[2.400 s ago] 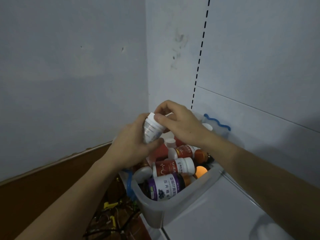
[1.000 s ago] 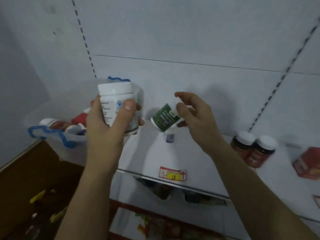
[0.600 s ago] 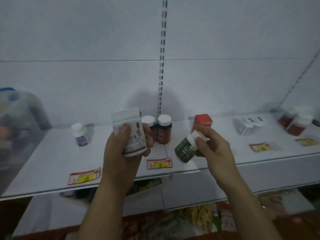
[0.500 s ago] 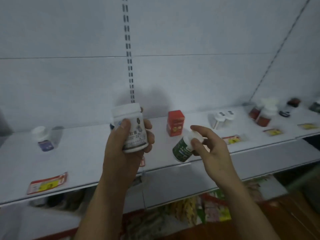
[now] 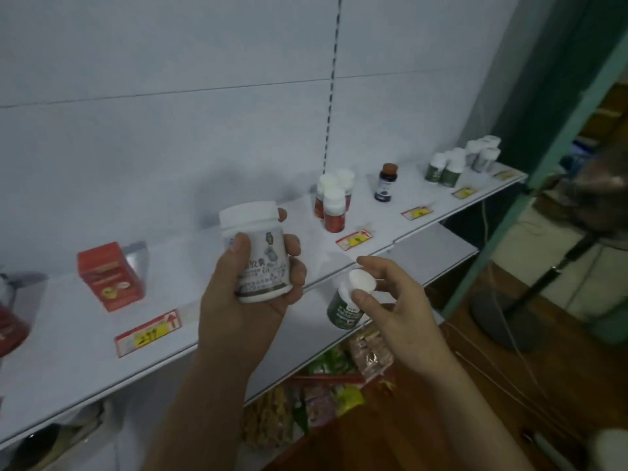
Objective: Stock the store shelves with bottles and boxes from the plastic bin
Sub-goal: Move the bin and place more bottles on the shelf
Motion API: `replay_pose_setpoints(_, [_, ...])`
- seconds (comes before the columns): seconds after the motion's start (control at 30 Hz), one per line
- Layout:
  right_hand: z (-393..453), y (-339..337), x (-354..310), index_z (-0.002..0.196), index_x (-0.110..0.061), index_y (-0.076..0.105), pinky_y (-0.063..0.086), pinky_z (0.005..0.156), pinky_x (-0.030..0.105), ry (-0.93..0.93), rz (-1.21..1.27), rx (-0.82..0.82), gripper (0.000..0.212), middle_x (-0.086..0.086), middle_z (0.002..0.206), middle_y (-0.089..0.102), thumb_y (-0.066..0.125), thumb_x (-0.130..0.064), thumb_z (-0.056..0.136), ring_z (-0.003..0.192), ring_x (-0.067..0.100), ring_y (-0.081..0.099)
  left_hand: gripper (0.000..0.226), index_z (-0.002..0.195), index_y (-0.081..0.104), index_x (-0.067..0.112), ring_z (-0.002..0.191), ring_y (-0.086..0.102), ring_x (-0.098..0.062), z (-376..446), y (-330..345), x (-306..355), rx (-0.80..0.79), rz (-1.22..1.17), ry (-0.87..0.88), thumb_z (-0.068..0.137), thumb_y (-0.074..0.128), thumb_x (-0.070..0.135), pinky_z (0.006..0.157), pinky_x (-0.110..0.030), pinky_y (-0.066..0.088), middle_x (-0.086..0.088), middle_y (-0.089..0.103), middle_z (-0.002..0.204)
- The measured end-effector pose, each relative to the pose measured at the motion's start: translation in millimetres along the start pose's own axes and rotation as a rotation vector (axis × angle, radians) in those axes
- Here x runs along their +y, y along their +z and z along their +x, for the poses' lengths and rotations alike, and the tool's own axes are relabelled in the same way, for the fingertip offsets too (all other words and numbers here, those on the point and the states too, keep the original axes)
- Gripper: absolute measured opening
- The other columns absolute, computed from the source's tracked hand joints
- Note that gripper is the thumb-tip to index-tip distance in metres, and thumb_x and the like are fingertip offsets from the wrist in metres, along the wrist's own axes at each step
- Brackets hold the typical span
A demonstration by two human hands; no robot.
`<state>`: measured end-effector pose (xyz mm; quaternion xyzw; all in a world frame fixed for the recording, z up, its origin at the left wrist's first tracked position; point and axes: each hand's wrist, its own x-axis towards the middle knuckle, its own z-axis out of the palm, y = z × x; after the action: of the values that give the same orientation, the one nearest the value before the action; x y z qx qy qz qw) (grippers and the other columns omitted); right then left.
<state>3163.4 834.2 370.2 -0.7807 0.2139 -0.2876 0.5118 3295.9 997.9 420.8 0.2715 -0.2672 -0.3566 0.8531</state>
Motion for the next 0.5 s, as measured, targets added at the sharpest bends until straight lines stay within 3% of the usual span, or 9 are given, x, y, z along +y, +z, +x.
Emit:
replay_pose_setpoints(0.23, [44.3, -72.4, 48.8, 0.122, -0.027, 0.061, 0.053, 0.077, 0.017, 0.044, -0.008, 0.192, 0.034, -0.014, 0.117, 0.064, 0.070, -0.013, 0.092, 0.106, 0.005, 0.060, 0.075, 0.129, 0.052, 0.004, 0.067, 0.058, -0.020, 91.0, 22.1, -72.3, -0.101, -0.066, -0.139, 0.073, 0.082, 0.045, 0.055, -0.026, 0.048, -0.011, 0.062, 0.094])
replay_pose_setpoints(0.4, [95.3, -116.5, 76.6, 0.125, -0.031, 0.060, 0.059, 0.085, 0.037, 0.080, -0.027, 0.263, 0.037, -0.010, 0.120, 0.062, 0.070, -0.014, 0.093, 0.111, 0.014, 0.062, 0.080, 0.133, 0.049, 0.005, 0.067, 0.058, -0.019, 173.5, 36.3, -117.8, -0.181, -0.104, -0.217, 0.073, 0.082, 0.046, 0.055, -0.026, 0.049, -0.010, 0.063, 0.094])
replay_pose_setpoints(0.5, [125.6, -147.8, 83.1, 0.126, -0.031, 0.059, 0.059, 0.083, 0.035, 0.086, -0.096, 0.313, 0.037, -0.013, 0.121, 0.062, 0.070, -0.016, 0.094, 0.111, 0.010, 0.061, 0.076, 0.127, 0.051, 0.006, 0.066, 0.057, -0.017, 224.9, 53.1, -139.8, -0.236, -0.100, -0.238, 0.071, 0.082, 0.048, 0.054, -0.024, 0.045, -0.008, 0.063, 0.093])
